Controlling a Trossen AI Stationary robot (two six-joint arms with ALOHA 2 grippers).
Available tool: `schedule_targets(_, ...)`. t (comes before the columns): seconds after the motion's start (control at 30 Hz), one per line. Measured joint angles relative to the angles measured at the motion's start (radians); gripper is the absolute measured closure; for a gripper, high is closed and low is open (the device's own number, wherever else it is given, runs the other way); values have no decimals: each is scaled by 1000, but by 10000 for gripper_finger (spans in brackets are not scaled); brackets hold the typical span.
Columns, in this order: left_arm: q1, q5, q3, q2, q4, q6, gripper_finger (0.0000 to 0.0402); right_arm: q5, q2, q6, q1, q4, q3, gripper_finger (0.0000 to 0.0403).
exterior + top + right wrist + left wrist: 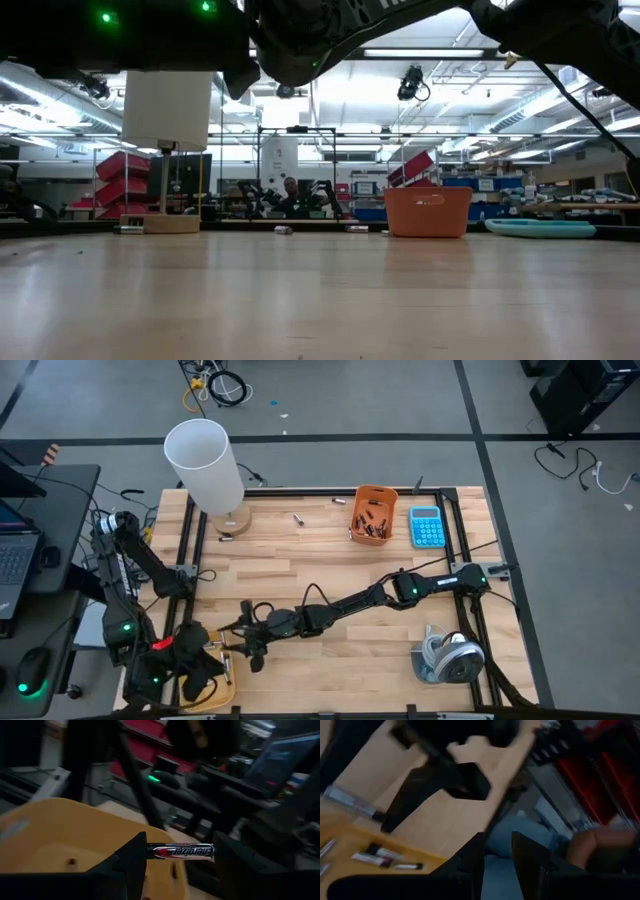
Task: Sort batteries
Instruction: Put the silver battery into the yellow bin
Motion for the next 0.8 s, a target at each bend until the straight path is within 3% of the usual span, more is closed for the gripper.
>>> schedule_targets(0.23, -6, -3, -15, 0, -253, -297, 303, 61, 0, -66, 1, 12, 0, 210)
schedule_targets(0.4, -5, -27, -15, -1, -361, -359, 303, 62, 0, -79, 8, 8, 0, 210)
schedule_targets(0.8, 0, -29, -15, -1, -400, -393, 302, 73, 0, -102, -8, 49, 0, 210)
